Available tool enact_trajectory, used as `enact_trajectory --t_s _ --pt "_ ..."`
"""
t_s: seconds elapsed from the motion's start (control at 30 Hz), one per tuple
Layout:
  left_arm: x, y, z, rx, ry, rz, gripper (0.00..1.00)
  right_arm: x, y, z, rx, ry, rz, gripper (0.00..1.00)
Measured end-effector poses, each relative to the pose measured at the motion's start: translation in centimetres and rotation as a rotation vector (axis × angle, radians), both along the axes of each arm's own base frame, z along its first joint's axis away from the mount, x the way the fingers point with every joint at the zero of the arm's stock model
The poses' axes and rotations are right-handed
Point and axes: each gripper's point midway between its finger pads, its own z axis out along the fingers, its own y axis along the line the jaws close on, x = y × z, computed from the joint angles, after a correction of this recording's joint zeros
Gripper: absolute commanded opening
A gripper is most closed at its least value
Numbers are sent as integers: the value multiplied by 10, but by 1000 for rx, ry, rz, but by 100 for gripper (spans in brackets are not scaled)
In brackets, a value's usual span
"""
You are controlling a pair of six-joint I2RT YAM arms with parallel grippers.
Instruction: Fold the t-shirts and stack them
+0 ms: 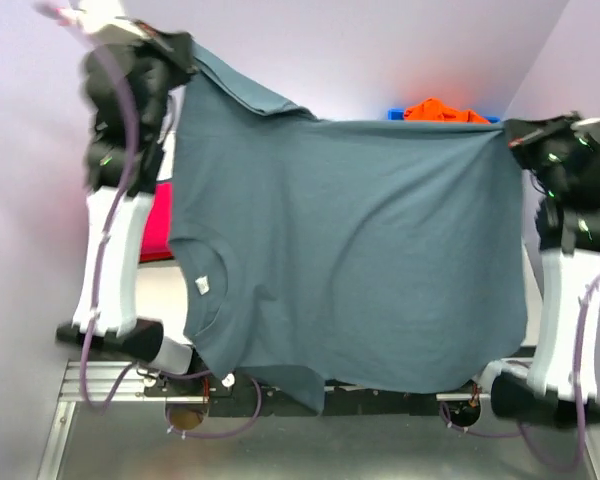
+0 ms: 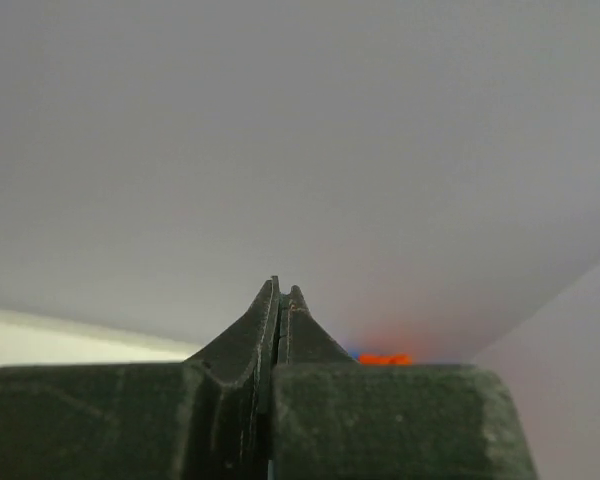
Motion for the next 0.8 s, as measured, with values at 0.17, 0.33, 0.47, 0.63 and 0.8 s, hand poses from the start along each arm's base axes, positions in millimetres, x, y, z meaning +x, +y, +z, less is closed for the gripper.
enact_trajectory --t_s 0.17,0.33,0.47,0.63,0.8 --pt "128 -24 -166 65 389 -4 0 99 3 -148 125 379 131 1" --pt "158 -37 -196 102 500 -30 0 131 10 -173 167 452 204 1" --pt "126 -51 -63 90 173 -62 0 152 7 -96 109 282 230 1" --pt "47 -49 28 74 -94 -95 0 169 8 -7 30 81 276 1" --pt "57 -48 46 95 -187 -83 0 191 7 -15 27 88 327 1"
